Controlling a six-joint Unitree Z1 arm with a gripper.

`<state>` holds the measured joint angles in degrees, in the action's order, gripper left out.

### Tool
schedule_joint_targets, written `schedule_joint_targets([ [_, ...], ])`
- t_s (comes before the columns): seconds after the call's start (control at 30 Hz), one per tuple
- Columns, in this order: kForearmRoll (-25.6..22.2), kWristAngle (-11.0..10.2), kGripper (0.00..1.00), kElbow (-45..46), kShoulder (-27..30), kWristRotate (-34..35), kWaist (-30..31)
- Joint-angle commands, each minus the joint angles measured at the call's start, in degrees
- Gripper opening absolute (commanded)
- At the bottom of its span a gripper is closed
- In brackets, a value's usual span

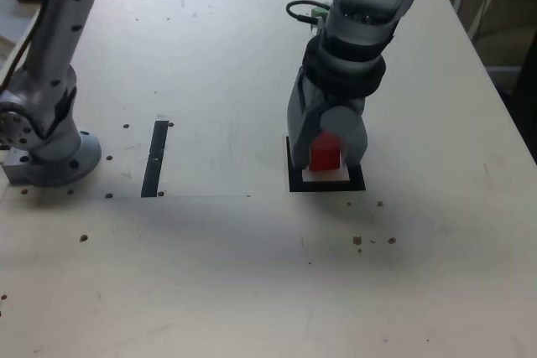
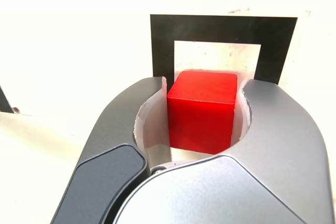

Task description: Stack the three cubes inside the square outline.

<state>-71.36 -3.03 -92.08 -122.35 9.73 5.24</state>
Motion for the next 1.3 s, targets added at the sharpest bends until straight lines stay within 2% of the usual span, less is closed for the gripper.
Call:
schedule_joint_targets([
  [0.0, 0.18, 0.06, 0.42, -0.01, -0.35, -0.06, -0.05],
  [0.2, 0.65, -0.14, 0.45, 0.23, -0.76, -0.09, -0.05],
  [0.27, 0.76, -0.16, 0.52, 0.29, -0.73, -0.2, -0.05],
  [0.47, 0.19, -0.27, 0.85, 0.29, -0.65, -1.13, -0.05],
  [0.67, -1.31, -0.64, 0.99, -0.32, -0.48, -1.05, -0.05],
  [1.13, -3.49, -1.54, 1.0, 0.11, 4.94, -3.16, -0.89],
  [1.27, -3.72, -3.02, 1.0, -0.05, 7.24, -6.5, -3.16],
])
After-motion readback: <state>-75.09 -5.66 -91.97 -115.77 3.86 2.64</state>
